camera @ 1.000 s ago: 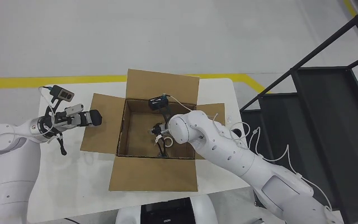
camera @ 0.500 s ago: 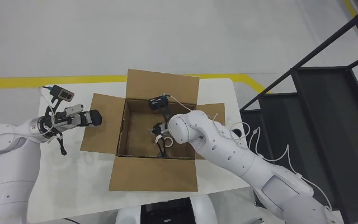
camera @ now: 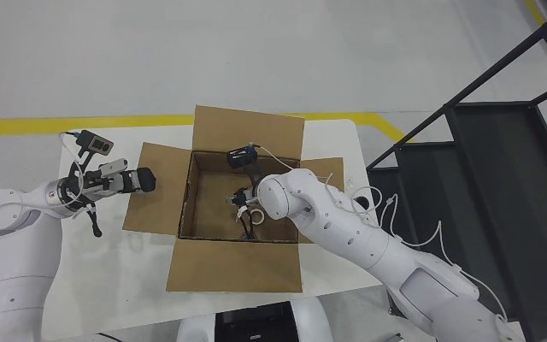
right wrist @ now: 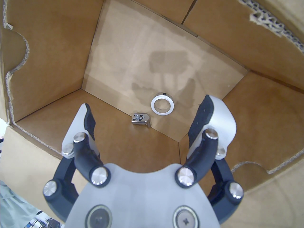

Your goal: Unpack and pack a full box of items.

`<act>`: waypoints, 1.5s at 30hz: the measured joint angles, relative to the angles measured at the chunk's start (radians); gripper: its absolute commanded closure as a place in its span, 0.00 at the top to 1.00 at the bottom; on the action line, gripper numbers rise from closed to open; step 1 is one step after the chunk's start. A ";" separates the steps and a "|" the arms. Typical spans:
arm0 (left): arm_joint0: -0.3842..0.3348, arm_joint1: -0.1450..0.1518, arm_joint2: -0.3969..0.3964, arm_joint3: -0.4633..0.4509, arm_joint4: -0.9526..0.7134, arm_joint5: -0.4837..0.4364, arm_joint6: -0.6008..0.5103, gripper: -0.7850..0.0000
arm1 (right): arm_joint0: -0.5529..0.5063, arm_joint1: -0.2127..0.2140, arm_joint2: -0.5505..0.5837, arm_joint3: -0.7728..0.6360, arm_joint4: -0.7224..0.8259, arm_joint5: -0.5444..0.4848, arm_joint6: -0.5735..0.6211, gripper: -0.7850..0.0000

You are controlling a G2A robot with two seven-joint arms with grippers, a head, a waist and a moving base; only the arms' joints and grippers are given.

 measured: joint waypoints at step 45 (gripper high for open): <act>0.000 0.000 0.000 0.000 0.000 0.000 0.000 1.00 | -0.025 -0.016 -0.006 0.134 -0.072 -0.016 0.004 0.81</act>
